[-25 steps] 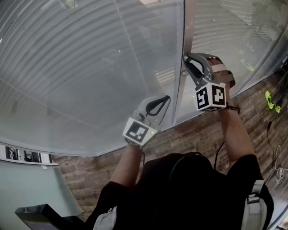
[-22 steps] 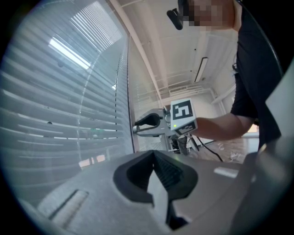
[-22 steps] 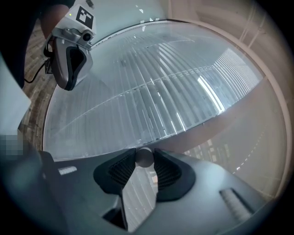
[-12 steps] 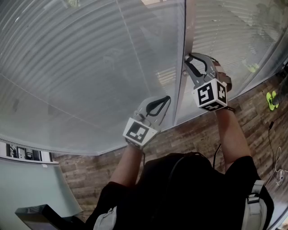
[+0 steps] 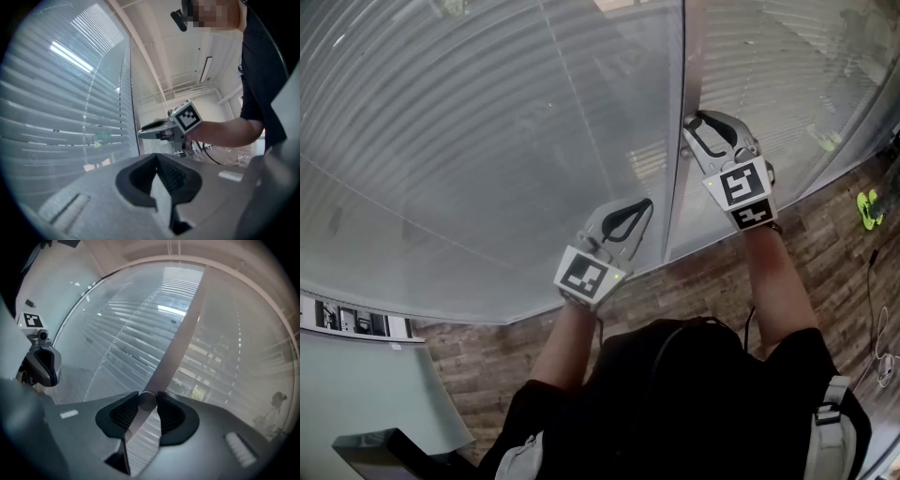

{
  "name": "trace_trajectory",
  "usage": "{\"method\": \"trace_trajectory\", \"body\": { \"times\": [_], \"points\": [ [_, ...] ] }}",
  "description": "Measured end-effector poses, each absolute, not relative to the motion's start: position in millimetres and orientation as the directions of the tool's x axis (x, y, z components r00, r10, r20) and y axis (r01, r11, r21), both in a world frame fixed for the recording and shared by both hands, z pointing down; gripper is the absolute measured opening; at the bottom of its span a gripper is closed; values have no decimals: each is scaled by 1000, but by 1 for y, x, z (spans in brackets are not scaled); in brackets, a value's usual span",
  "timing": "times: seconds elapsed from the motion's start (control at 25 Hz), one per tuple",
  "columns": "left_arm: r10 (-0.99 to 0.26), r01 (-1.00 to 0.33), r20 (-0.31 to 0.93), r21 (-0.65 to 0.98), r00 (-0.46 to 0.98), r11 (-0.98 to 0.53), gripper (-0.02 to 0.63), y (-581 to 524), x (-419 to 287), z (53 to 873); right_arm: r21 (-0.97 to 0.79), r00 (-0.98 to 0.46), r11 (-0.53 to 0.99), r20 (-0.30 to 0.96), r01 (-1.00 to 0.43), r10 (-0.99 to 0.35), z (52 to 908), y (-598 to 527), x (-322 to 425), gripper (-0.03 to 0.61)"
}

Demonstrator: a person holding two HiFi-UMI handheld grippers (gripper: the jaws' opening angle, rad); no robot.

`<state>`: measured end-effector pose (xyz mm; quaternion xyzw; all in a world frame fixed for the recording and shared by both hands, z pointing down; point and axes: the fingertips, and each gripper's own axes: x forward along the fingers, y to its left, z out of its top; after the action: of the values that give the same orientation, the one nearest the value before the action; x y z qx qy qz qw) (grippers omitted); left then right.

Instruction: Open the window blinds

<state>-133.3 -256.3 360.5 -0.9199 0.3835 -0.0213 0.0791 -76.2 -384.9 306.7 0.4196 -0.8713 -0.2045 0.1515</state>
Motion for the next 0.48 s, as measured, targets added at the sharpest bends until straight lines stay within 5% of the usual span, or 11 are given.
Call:
{"method": "trace_trajectory", "body": {
  "times": [0.48],
  "points": [
    [-707, -700, -20, -162, 707, -696, 5, -258, -131, 362, 99, -633, 631, 6, -770, -774, 308, -391, -66, 130]
  ]
}}
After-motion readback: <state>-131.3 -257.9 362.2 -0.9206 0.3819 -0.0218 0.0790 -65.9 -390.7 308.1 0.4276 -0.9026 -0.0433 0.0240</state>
